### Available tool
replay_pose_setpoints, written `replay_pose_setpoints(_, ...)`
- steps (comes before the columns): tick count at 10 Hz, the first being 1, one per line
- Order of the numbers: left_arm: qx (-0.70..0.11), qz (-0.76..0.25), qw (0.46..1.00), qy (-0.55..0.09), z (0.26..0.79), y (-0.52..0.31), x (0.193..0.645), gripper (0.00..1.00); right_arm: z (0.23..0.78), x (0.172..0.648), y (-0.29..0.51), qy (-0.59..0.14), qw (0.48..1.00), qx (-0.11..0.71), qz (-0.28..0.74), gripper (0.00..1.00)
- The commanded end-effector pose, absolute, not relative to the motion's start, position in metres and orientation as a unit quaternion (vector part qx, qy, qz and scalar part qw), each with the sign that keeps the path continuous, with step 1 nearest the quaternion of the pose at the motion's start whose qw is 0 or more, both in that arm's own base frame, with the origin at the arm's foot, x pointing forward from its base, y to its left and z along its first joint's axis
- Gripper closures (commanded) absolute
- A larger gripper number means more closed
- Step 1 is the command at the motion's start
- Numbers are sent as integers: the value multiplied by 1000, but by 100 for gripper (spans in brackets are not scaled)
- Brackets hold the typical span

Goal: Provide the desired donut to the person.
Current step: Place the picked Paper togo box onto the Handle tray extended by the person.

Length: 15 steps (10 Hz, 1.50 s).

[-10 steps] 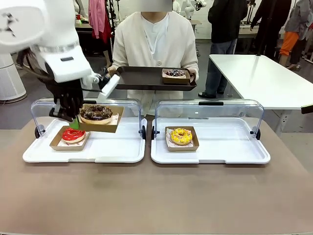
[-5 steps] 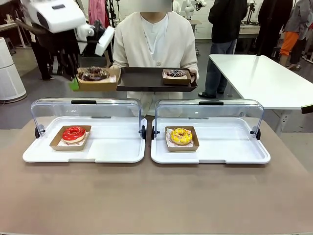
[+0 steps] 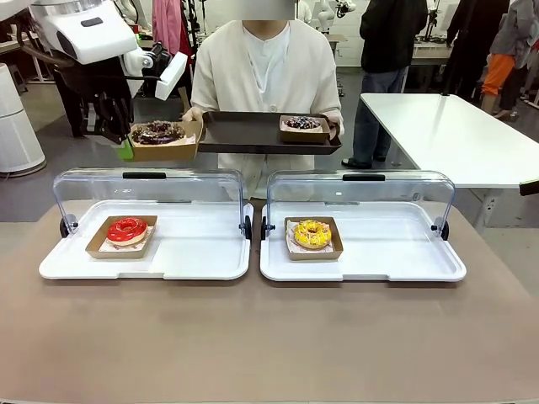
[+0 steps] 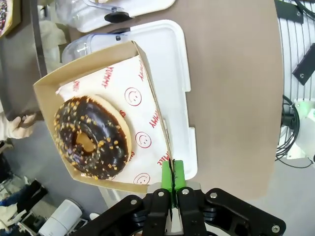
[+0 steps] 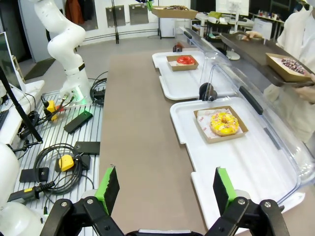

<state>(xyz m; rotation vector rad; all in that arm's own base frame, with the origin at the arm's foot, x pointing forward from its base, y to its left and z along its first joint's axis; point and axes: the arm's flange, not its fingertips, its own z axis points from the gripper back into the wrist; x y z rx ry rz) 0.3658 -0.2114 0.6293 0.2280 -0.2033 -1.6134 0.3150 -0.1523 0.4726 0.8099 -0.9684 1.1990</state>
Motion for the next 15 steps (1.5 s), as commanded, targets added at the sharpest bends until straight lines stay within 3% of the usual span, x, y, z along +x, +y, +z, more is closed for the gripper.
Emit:
replay_pose_setpoints(1,109,-710,689,-93,640,-215,363,100,473,317,-153,-430,641,354,528,0)
replay_pose_setpoints(11,104,-717,682,-97,637,-214,364,99,473,317,-153,-430,641,354,528,0)
replay_pose_setpoints(15,68,-728,677,-81,644,-225,447,99,473,317,-153,-430,641,354,528,0)
